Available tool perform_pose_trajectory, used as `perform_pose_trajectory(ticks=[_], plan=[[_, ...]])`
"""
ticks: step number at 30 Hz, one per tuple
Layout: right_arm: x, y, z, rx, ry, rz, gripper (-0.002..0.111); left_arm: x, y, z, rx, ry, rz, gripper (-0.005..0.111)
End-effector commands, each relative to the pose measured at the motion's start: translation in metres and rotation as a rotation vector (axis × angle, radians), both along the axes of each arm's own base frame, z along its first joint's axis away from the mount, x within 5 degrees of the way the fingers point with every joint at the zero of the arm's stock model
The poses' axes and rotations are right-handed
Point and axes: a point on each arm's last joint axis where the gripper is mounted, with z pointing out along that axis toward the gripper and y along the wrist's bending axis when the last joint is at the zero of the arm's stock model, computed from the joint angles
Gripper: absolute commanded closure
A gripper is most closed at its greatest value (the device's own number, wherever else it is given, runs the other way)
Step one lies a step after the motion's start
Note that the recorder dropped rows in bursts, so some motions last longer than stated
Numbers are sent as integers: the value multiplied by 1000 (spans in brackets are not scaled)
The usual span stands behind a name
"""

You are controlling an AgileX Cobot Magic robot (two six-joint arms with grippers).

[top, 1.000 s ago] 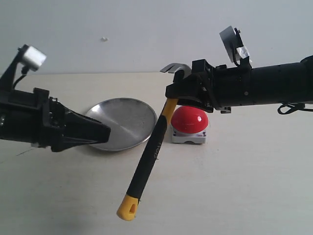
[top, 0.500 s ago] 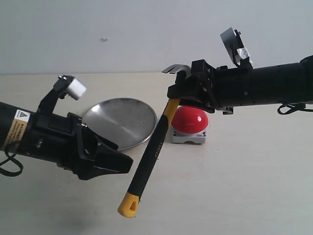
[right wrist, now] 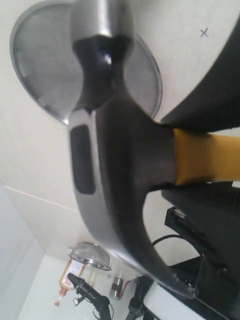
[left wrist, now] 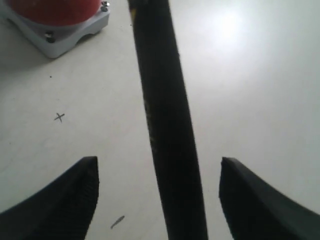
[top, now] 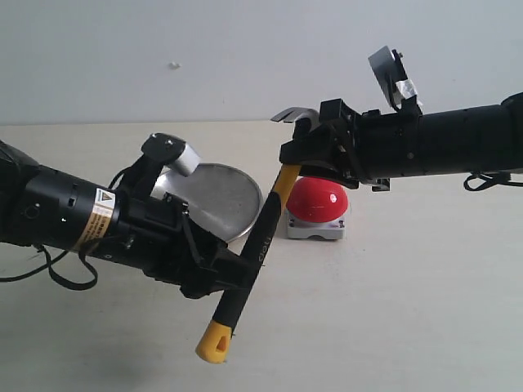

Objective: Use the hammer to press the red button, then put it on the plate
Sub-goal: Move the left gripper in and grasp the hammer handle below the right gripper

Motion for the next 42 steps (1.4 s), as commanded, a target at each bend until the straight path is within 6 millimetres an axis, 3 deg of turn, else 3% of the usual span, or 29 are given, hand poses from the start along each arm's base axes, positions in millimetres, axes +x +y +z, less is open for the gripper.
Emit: perform_pose_trajectory(ticks=[1, 6, 16, 25, 35, 38, 42], plan=[[2, 2, 13, 58, -34, -2, 108, 5, -4, -13, 6, 44, 46, 40], [2, 2, 13, 53, -33, -6, 108, 5, -9, -24, -1, 73, 44, 40], [2, 2, 12, 50, -32, -9, 108, 2, -36, -21, -1, 30, -3, 40], [2, 2, 12, 50, -32, -9, 108, 4, -34, -37, 77, 52, 25, 40], [2, 2, 12, 48, -37, -7, 108, 4, -33, -38, 89, 44, 15, 41], [2, 2, 12, 48, -37, -7, 108, 4, -33, -38, 89, 44, 15, 54], [2, 2, 12, 48, -37, -7, 108, 4, -33, -38, 90, 45, 15, 90]])
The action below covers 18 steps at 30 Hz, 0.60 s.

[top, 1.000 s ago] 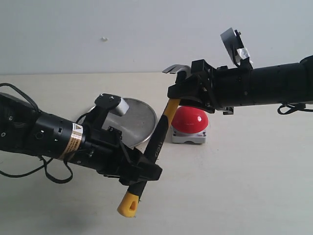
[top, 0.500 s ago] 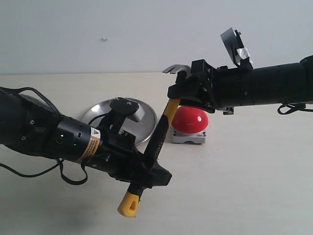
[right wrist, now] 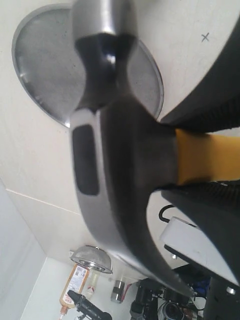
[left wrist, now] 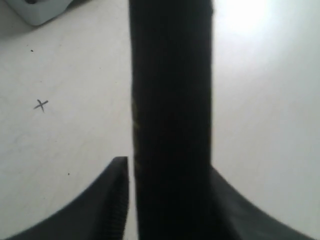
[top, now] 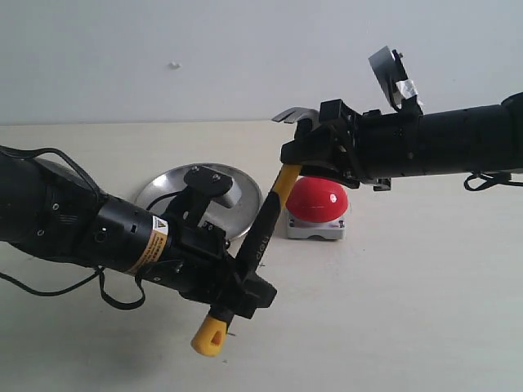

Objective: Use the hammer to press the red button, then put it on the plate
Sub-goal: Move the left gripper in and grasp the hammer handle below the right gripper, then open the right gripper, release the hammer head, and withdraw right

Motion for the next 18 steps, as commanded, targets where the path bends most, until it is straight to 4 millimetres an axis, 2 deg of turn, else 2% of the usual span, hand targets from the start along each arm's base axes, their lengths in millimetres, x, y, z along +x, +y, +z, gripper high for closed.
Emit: perform_pose_trajectory(ticks=[1, 2, 8, 18], plan=[[2, 2, 13, 54, -38, -1, 108, 0, -1, -1, 5, -3, -1, 101], [2, 2, 13, 53, -38, -2, 108, 0, -1, -1, 6, -4, -3, 106], [2, 2, 13, 52, -37, -3, 108, 0, -1, 0, 5, -5, -3, 107], [2, 2, 12, 48, -37, -7, 108, 3, 4, 18, -29, -33, 29, 107]])
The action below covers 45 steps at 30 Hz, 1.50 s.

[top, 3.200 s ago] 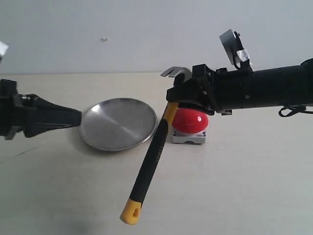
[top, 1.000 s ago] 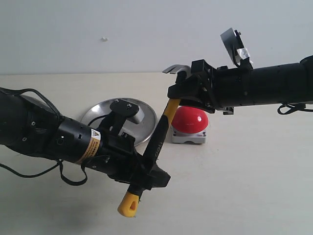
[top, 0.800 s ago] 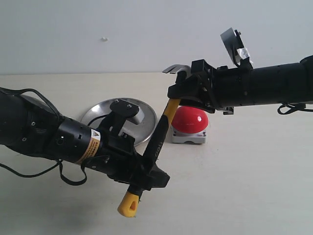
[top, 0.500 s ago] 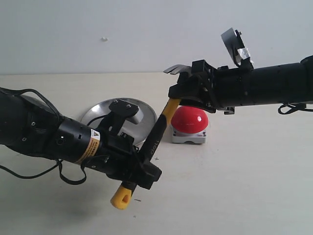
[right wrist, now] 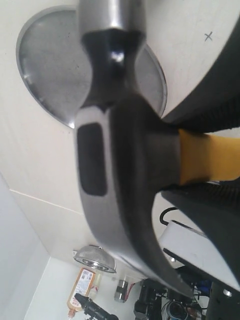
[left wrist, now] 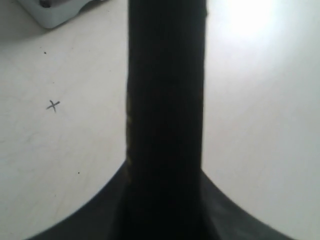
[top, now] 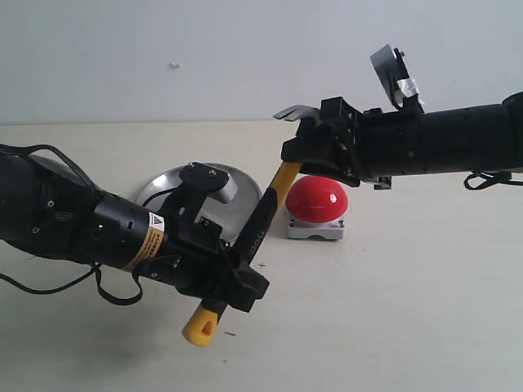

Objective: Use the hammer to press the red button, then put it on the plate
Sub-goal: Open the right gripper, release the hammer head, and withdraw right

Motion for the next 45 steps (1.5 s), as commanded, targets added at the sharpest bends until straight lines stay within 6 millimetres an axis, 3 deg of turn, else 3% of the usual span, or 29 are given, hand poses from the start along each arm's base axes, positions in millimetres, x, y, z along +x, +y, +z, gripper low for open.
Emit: perform_pose_trajectory(ticks=[1, 8, 15, 24, 32, 45], plan=[[2, 2, 12, 44, -36, 3, 108, 3, 4, 17, -32, -35, 16, 107], [2, 2, 12, 43, -32, -2, 107, 3, 7, 26, -40, -52, 22, 107], [2, 2, 12, 62, -2, -14, 73, 3, 6, 27, -45, -52, 26, 107], [2, 2, 12, 68, 12, -22, 48, 6, 5, 30, -56, -58, 29, 107], [4, -1, 8, 55, 68, -80, 47, 9, 2, 47, -101, -80, 55, 107], [-17, -11, 32, -145, 93, -82, 47, 16, 11, 47, -101, -73, 87, 107]])
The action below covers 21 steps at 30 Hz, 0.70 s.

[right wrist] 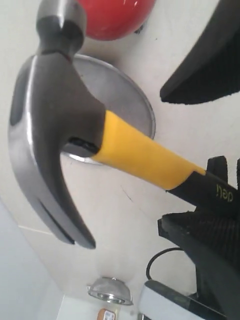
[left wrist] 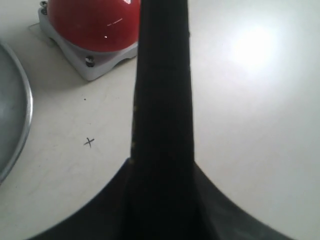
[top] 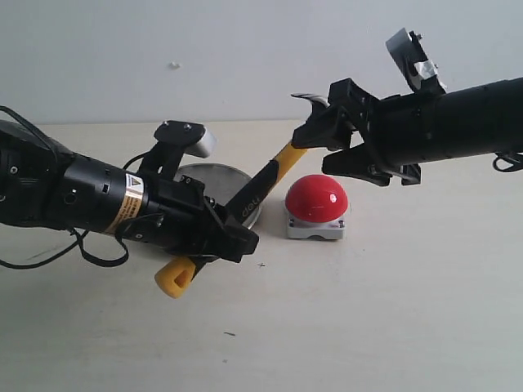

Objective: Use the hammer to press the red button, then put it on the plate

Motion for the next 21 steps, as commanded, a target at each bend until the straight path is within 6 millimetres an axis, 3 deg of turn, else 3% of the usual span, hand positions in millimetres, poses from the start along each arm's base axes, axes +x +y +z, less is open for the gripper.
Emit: perform_pose_trajectory(ticks=[1, 3, 7, 13, 21], plan=[[-7, -2, 8, -70, 0, 28, 48, 1, -2, 13, -37, -22, -2, 107], [-13, -4, 13, -110, 2, 47, 51, 1, -2, 14, -35, -24, -4, 107], [-34, -10, 31, -264, -28, 113, 74, -2, 0, 22, -35, -43, -4, 107], [-91, -29, 58, -470, -143, 30, 105, -4, 4, 37, -53, -68, 6, 107], [-203, -58, 83, -552, -528, -314, 108, -10, 8, 55, -100, -49, 45, 107]])
